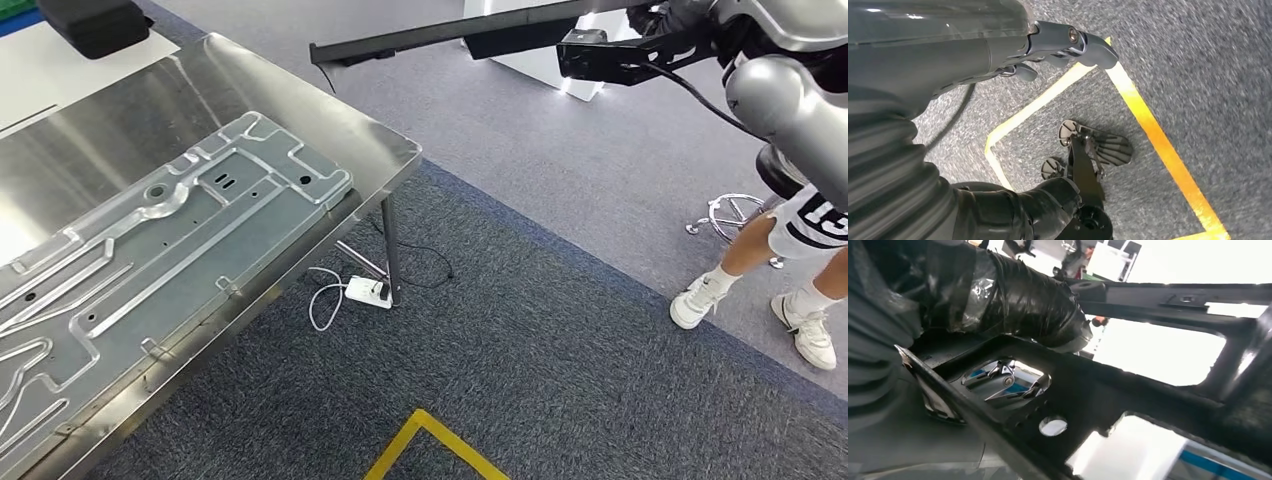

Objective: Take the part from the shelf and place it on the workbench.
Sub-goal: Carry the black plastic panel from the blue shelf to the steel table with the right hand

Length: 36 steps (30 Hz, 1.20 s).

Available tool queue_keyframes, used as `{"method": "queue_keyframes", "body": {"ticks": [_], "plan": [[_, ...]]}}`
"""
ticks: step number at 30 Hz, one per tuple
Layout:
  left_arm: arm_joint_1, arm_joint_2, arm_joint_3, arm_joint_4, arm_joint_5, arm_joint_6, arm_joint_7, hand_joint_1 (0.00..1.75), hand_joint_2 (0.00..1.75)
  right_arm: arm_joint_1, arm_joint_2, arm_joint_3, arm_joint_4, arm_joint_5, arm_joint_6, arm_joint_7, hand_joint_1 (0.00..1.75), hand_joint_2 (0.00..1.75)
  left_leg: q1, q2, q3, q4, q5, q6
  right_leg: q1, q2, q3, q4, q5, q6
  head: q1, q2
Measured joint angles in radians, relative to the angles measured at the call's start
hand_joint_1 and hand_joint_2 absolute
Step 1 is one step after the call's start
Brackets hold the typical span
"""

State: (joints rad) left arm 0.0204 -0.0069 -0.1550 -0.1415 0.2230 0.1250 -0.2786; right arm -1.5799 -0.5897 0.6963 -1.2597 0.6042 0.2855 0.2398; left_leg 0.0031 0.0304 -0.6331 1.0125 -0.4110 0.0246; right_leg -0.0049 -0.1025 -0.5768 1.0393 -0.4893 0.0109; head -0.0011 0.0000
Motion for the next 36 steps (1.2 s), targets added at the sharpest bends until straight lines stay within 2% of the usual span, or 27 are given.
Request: {"method": "queue_keyframes", "body": {"ticks": [2, 3, 4, 5, 6, 7, 8, 9, 11, 12, 14, 15, 16, 18, 20, 21, 22, 23, 25, 26, 27, 29, 30, 32, 34, 35, 36], "plan": [[-0.002, 0.000, 0.000, 0.000, 0.000, -0.001, 0.001, 0.00, 1.75, 0.001, -0.001, 0.000, 0.000, 0.007, 0.007, 0.000, 1.75, 1.75, 0.003, -0.020, 0.005, -0.007, 0.004, 0.011, -0.007, 0.056, -0.037, 0.084, -0.050, 0.005, 0.000, 0.000], [-0.004, 0.001, -0.001, 0.000, 0.001, -0.002, 0.001, 0.00, 1.75, 0.001, -0.001, 0.000, 0.001, 0.010, 0.014, 0.000, 1.75, 1.75, 0.003, -0.031, 0.004, -0.007, 0.004, 0.015, -0.009, 0.081, -0.072, 0.155, -0.081, 0.007, 0.000, 0.000], [-0.005, 0.001, -0.001, 0.000, 0.001, -0.003, 0.001, 0.00, 1.75, 0.001, -0.001, 0.000, 0.002, 0.016, 0.030, 0.001, 1.75, 1.75, 0.003, -0.044, 0.004, -0.006, 0.005, 0.018, -0.009, 0.094, -0.107, 0.223, -0.106, 0.008, 0.000, 0.000], [-0.006, 0.001, -0.002, 0.000, 0.002, -0.003, 0.001, 0.00, 1.75, 0.001, -0.002, 0.002, 0.005, 0.025, 0.056, 0.002, 1.75, 1.75, 0.002, -0.058, 0.004, -0.005, 0.005, 0.019, -0.009, 0.099, -0.132, 0.268, -0.114, 0.010, 0.000, 0.000], [-0.007, 0.001, -0.002, 0.000, 0.004, -0.004, 0.001, 0.00, 1.75, -0.003, -0.001, 0.005, 0.010, 0.036, 0.090, 0.002, 1.75, 1.75, 0.002, -0.074, 0.004, -0.002, 0.005, 0.019, -0.010, 0.102, -0.142, 0.279, -0.103, 0.010, 0.000, 0.000], [-0.007, 0.001, -0.002, 0.000, 0.005, -0.004, 0.001, 0.00, 1.75, -0.009, 0.001, 0.013, 0.019, 0.047, 0.127, 0.002, 1.75, 1.75, 0.002, -0.089, 0.004, 0.002, 0.004, 0.018, -0.011, 0.105, -0.130, 0.246, -0.073, 0.009, 0.000, 0.000], [-0.007, 0.002, -0.003, 0.000, 0.007, -0.004, 0.001, 0.00, 1.75, -0.018, 0.004, 0.025, 0.029, 0.057, 0.160, 0.002, 1.75, 1.75, 0.002, -0.105, 0.003, 0.006, 0.003, 0.017, -0.014, 0.115, -0.104, 0.184, -0.032, 0.008, 0.000, 0.000], [-0.007, 0.002, -0.004, 0.000, 0.007, -0.005, 0.002, 0.00, 1.75, -0.028, 0.010, 0.039, 0.042, 0.065, 0.183, 0.001, 1.75, 1.75, 0.002, -0.118, 0.001, 0.010, 0.002, 0.015, -0.017, 0.141, -0.074, 0.118, -0.002, 0.006, 0.000, 0.000], [-0.008, 0.002, -0.004, 0.000, 0.008, -0.006, 0.002, 0.00, 1.75, -0.045, 0.034, 0.074, 0.072, 0.084, 0.207, 0.002, 1.75, 1.75, 0.003, -0.141, -0.011, 0.017, 0.004, 0.006, -0.020, 0.183, -0.036, 0.028, 0.027, 0.002, 0.000, 0.000], [-0.008, 0.002, -0.005, 0.000, 0.008, -0.007, 0.002, 0.00, 1.75, -0.050, 0.051, 0.095, 0.086, 0.093, 0.211, 0.005, 1.75, 1.75, 0.005, -0.151, -0.018, 0.017, 0.007, -0.001, -0.019, 0.192, -0.033, 0.017, 0.025, 0.000, 0.000, 0.000], [-0.007, 0.005, -0.006, 0.000, 0.008, -0.010, 0.002, 0.00, 1.75, -0.055, 0.092, 0.138, 0.115, 0.111, 0.213, 0.011, 1.75, 1.75, 0.008, -0.166, -0.027, 0.014, 0.015, -0.016, -0.018, 0.169, -0.033, 0.009, 0.033, -0.008, 0.000, 0.000], [-0.006, 0.006, -0.006, 0.000, 0.008, -0.012, 0.002, 0.00, 1.75, -0.055, 0.114, 0.157, 0.128, 0.118, 0.212, 0.014, 1.75, 1.75, 0.006, -0.154, -0.031, 0.020, 0.010, -0.023, -0.020, 0.158, -0.030, 0.004, 0.037, -0.015, -0.001, 0.000], [-0.006, 0.007, -0.006, 0.000, 0.008, -0.014, 0.002, 0.00, 1.75, -0.056, 0.133, 0.172, 0.140, 0.123, 0.212, 0.015, 1.75, 1.75, 0.004, -0.129, -0.043, 0.043, -0.005, -0.028, -0.022, 0.144, -0.028, -0.002, 0.041, -0.022, -0.002, 0.000], [-0.009, 0.008, -0.007, 0.000, 0.011, -0.016, 0.002, 0.00, 1.75, -0.059, 0.166, 0.193, 0.161, 0.128, 0.211, 0.015, 1.75, 1.75, 0.003, -0.066, -0.092, 0.147, -0.062, -0.036, -0.020, 0.118, -0.026, -0.008, 0.044, -0.031, -0.005, 0.000], [-0.013, 0.009, -0.007, 0.000, 0.015, -0.019, 0.003, 0.00, 1.75, -0.062, 0.194, 0.211, 0.185, 0.132, 0.211, 0.015, 1.75, 1.75, 0.007, -0.041, -0.147, 0.262, -0.105, -0.040, -0.015, 0.088, -0.026, -0.008, 0.043, -0.034, -0.005, 0.000], [-0.013, 0.010, -0.007, 0.000, 0.017, -0.020, 0.005, 0.00, 1.75, -0.062, 0.209, 0.220, 0.197, 0.134, 0.211, 0.014, 1.75, 1.75, 0.008, -0.038, -0.156, 0.280, -0.104, -0.042, -0.013, 0.073, -0.026, -0.007, 0.042, -0.034, -0.005, 0.000], [-0.012, 0.010, -0.007, 0.000, 0.019, -0.021, 0.007, 0.00, 1.75, -0.062, 0.223, 0.229, 0.209, 0.136, 0.211, 0.013, 1.75, 1.75, 0.009, -0.034, -0.144, 0.260, -0.085, -0.043, -0.012, 0.059, -0.026, -0.007, 0.041, -0.034, -0.006, 0.000], [-0.011, 0.010, -0.007, 0.000, 0.021, -0.022, 0.009, 0.00, 1.75, -0.063, 0.236, 0.236, 0.219, 0.137, 0.210, 0.011, 1.75, 1.75, 0.008, -0.025, -0.113, 0.203, -0.054, -0.042, -0.012, 0.046, -0.025, -0.005, 0.039, -0.033, -0.005, 0.000], [-0.011, 0.012, -0.007, 0.000, 0.027, -0.022, 0.013, 0.00, 1.75, -0.065, 0.259, 0.248, 0.238, 0.141, 0.208, 0.007, 1.75, 1.75, 0.002, 0.015, -0.042, 0.068, -0.008, -0.036, -0.007, 0.022, -0.023, -0.002, 0.033, -0.028, -0.005, 0.000], [-0.011, 0.013, -0.007, 0.000, 0.029, -0.023, 0.015, 0.00, 1.75, -0.067, 0.267, 0.253, 0.247, 0.143, 0.207, 0.006, 1.75, 1.75, -0.001, 0.028, -0.020, 0.025, 0.003, -0.030, -0.004, 0.011, -0.022, -0.001, 0.030, -0.024, -0.005, 0.000], [-0.011, 0.014, -0.007, 0.000, 0.031, -0.023, 0.016, 0.00, 1.75, -0.069, 0.275, 0.257, 0.254, 0.145, 0.206, 0.004, 1.75, 1.75, -0.005, 0.032, -0.012, 0.008, 0.003, -0.024, 0.000, 0.000, -0.020, -0.001, 0.028, -0.020, -0.004, 0.000], [-0.010, 0.014, -0.007, 0.000, 0.035, -0.024, 0.020, 0.00, 1.75, -0.071, 0.286, 0.265, 0.265, 0.147, 0.205, -0.002, 1.75, 1.75, -0.006, 0.008, -0.011, 0.005, 0.006, -0.013, 0.003, -0.018, -0.015, -0.004, 0.024, -0.012, -0.003, 0.000], [-0.008, 0.014, -0.007, 0.000, 0.036, -0.024, 0.021, 0.00, 1.75, -0.072, 0.292, 0.267, 0.268, 0.148, 0.205, -0.005, 1.75, 1.75, -0.003, -0.003, -0.008, 0.001, 0.008, -0.007, 0.001, -0.011, -0.014, 0.001, 0.017, -0.007, -0.003, 0.000], [-0.007, 0.015, -0.007, 0.000, 0.038, -0.024, 0.023, 0.00, 1.75, -0.076, 0.295, 0.270, 0.275, 0.148, 0.205, -0.010, 1.75, 1.75, 0.003, -0.025, -0.002, -0.007, 0.013, 0.005, -0.005, 0.035, -0.037, 0.060, -0.024, 0.001, -0.003, 0.000], [-0.009, 0.015, -0.007, 0.000, 0.043, -0.023, 0.024, 0.00, 1.75, -0.079, 0.295, 0.273, 0.283, 0.148, 0.205, -0.013, 1.75, 1.75, 0.004, -0.047, -0.002, -0.008, 0.014, 0.011, -0.008, 0.086, -0.098, 0.190, -0.087, 0.004, -0.003, 0.000], [-0.009, 0.015, -0.007, 0.000, 0.046, -0.022, 0.025, 0.00, 1.75, -0.079, 0.295, 0.275, 0.286, 0.148, 0.207, -0.015, 1.75, 1.75, 0.003, -0.060, -0.002, -0.007, 0.014, 0.012, -0.008, 0.096, -0.129, 0.250, -0.107, 0.005, -0.003, 0.000], [-0.010, 0.015, -0.007, 0.000, 0.048, -0.020, 0.026, 0.00, 1.75, -0.079, 0.294, 0.277, 0.289, 0.148, 0.209, -0.018, 1.75, 1.75, 0.003, -0.074, -0.002, -0.005, 0.013, 0.013, -0.008, 0.100, -0.149, 0.283, -0.108, 0.005, -0.003, 0.000]]}}
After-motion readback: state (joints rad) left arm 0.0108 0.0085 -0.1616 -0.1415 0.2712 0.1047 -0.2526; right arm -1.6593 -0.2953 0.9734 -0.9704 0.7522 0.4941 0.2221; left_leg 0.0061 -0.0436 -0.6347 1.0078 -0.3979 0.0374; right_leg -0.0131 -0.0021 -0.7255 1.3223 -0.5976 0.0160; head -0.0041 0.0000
